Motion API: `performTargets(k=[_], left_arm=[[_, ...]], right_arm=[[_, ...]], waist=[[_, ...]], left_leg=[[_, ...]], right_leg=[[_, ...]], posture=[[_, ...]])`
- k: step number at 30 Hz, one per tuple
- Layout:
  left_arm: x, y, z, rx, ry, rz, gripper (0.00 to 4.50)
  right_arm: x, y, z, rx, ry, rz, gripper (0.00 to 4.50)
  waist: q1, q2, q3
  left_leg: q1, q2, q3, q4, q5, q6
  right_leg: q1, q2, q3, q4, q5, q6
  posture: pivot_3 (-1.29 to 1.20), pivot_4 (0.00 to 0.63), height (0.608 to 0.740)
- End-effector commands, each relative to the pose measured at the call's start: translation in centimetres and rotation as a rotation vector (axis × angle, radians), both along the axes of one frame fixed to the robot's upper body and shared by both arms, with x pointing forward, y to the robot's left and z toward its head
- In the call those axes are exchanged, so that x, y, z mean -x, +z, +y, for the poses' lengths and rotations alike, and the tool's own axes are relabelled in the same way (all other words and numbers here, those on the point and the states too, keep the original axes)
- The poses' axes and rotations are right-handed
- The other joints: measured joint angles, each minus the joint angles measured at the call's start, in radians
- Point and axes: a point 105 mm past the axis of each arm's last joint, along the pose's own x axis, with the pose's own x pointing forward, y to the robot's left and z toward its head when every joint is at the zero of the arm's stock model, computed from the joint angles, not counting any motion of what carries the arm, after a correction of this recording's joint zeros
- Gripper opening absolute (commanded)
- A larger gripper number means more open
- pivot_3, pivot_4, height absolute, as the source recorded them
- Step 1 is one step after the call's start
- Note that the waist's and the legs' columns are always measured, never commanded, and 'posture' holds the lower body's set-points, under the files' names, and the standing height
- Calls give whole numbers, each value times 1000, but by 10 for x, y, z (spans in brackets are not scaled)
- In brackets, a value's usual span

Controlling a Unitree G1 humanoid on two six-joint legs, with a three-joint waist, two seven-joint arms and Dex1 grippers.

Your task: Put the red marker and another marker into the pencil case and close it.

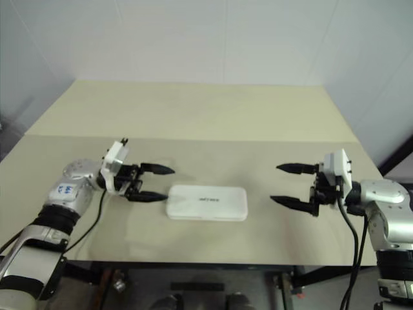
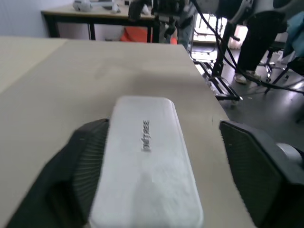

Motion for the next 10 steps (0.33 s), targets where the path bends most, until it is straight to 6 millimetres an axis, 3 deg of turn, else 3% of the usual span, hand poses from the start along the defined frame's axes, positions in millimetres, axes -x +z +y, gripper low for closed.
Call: performTargets(k=[1, 10], left_arm=[[14, 10, 2, -20, -137, -22, 4473], [10, 21, 3, -36, -136, -25, 4473]], right_arm=[[3, 15, -8, 15, -23, -61, 4500], [6, 30, 5, -24, -9, -131, 4500]], waist=[[0, 0, 0], [-3, 0, 0]], left_leg=[[0, 0, 0, 0, 0, 0], [0, 0, 1, -1, 0, 0]], right_leg=[[0, 0, 0, 0, 0, 0], [0, 0, 0, -1, 0, 0]], posture=[[0, 150, 740], [0, 150, 740]])
